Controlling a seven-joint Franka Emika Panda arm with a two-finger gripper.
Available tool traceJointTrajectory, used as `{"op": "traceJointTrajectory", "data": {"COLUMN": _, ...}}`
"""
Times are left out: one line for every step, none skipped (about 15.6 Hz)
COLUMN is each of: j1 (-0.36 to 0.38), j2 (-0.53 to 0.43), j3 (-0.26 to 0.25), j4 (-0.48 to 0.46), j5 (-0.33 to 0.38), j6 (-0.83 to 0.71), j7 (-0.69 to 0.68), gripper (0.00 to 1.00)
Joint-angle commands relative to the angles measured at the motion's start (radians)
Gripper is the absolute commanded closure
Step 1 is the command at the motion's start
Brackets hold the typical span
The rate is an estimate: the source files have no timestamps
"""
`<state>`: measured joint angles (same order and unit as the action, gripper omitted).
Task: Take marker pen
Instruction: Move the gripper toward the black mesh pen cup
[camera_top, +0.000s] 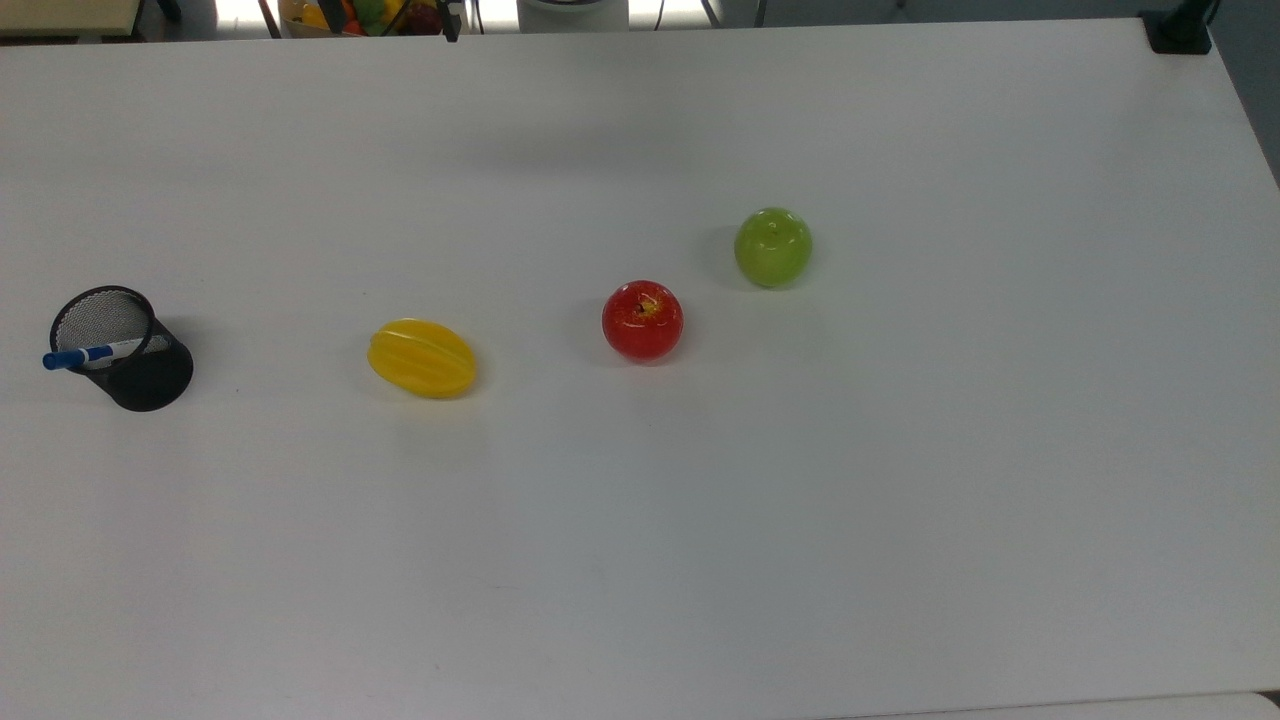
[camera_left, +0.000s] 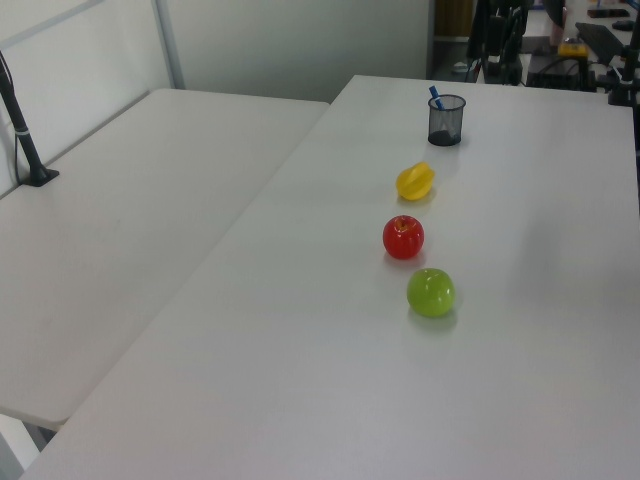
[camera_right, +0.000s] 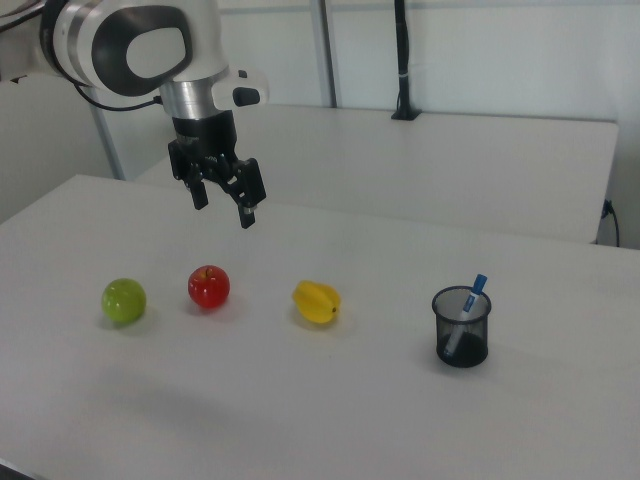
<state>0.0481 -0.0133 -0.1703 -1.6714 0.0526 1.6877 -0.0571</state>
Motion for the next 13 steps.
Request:
{"op": "traceJointTrajectory", "data": {"j1": -0.020, "j2": 0.009, "j3": 0.021, "j4": 0.028, "j5": -0.011, "j6": -0.040, "j7": -0.004, "gripper": 0.00}}
{"op": "traceJointTrajectory", "data": {"j1": -0.021, "j2": 0.006, "j3": 0.022, "j4": 0.025, "j5": -0.011, "j6": -0.040, "j7": -0.004, "gripper": 0.00}}
{"op": "traceJointTrajectory", "data": {"j1": -0.021, "j2": 0.004, "j3": 0.022, "j4": 0.025, "j5": -0.011, "j6": -0.042, "j7": -0.004, "gripper": 0.00}}
{"op": "traceJointTrajectory", "data": {"j1": -0.017, "j2": 0.001, "j3": 0.022, "j4": 0.025, "j5": -0.011, "j6": -0.040, "j7": -0.004, "gripper": 0.00}}
{"op": "traceJointTrajectory", "data": {"j1": -0.013, "j2": -0.005, "j3": 0.020, "j4": 0.022, "j5": -0.011, "j6": -0.040, "j7": -0.006, "gripper": 0.00}}
{"op": "traceJointTrajectory", "data": {"j1": -0.013, "j2": -0.008, "j3": 0.020, "j4": 0.022, "j5": -0.011, "j6": -0.039, "j7": -0.013, "gripper": 0.00}}
{"op": "traceJointTrajectory", "data": {"j1": -0.011, "j2": -0.008, "j3": 0.020, "j4": 0.021, "j5": -0.011, "j6": -0.039, "j7": -0.015, "gripper": 0.00}}
{"op": "traceJointTrajectory", "data": {"j1": -0.011, "j2": -0.011, "j3": 0.020, "j4": 0.018, "j5": -0.011, "j6": -0.039, "j7": -0.015, "gripper": 0.00}}
{"op": "traceJointTrajectory", "data": {"j1": -0.010, "j2": -0.017, "j3": 0.017, "j4": 0.015, "j5": -0.011, "j6": -0.037, "j7": -0.015, "gripper": 0.00}}
{"op": "traceJointTrajectory", "data": {"j1": -0.010, "j2": -0.019, "j3": 0.015, "j4": 0.015, "j5": -0.011, "j6": -0.039, "j7": -0.015, "gripper": 0.00}}
{"op": "traceJointTrajectory", "data": {"j1": -0.011, "j2": -0.020, "j3": 0.014, "j4": 0.016, "j5": -0.011, "j6": -0.039, "j7": -0.010, "gripper": 0.00}}
{"op": "traceJointTrajectory", "data": {"j1": -0.013, "j2": -0.020, "j3": 0.015, "j4": 0.016, "j5": -0.011, "j6": -0.037, "j7": -0.004, "gripper": 0.00}}
{"op": "traceJointTrajectory", "data": {"j1": -0.011, "j2": -0.023, "j3": 0.014, "j4": 0.016, "j5": -0.010, "j6": -0.037, "j7": -0.004, "gripper": 0.00}}
